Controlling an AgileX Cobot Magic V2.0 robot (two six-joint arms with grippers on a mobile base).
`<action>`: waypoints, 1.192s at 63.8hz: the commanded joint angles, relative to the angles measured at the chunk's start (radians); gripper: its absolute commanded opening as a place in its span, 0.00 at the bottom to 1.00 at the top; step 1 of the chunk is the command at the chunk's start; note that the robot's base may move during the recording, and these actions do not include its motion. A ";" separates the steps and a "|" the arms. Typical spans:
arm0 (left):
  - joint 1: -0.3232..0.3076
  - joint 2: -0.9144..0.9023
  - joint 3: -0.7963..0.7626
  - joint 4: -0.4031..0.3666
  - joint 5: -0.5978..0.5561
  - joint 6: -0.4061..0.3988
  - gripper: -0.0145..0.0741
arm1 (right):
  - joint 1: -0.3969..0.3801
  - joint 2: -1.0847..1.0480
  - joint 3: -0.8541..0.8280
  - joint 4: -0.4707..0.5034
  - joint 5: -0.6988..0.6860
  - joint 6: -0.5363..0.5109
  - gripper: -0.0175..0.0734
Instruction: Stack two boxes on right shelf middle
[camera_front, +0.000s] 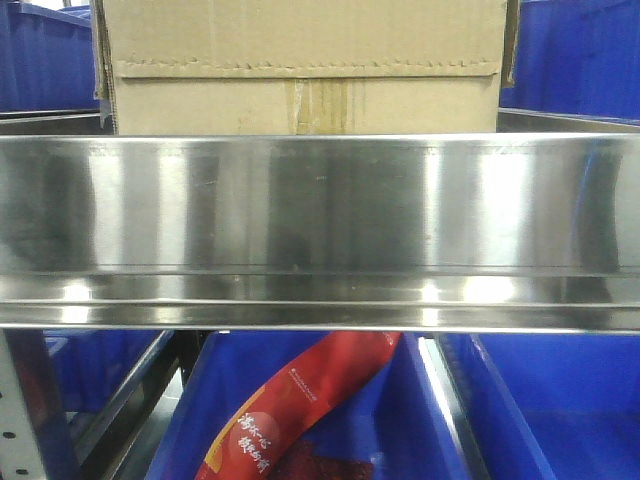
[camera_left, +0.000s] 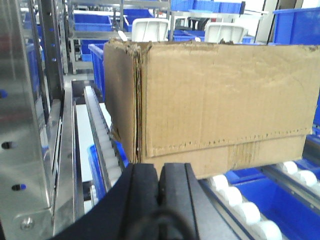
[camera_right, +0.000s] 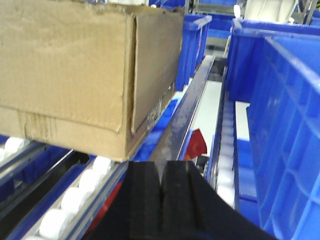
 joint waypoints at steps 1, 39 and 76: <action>-0.008 -0.007 0.000 0.003 -0.030 0.000 0.04 | -0.004 -0.008 0.003 -0.012 -0.033 -0.006 0.02; 0.038 -0.037 0.046 -0.096 -0.039 0.021 0.04 | -0.004 -0.008 0.003 -0.012 -0.033 -0.006 0.02; 0.335 -0.502 0.502 -0.185 -0.118 0.149 0.04 | -0.004 -0.008 0.003 -0.012 -0.031 -0.006 0.02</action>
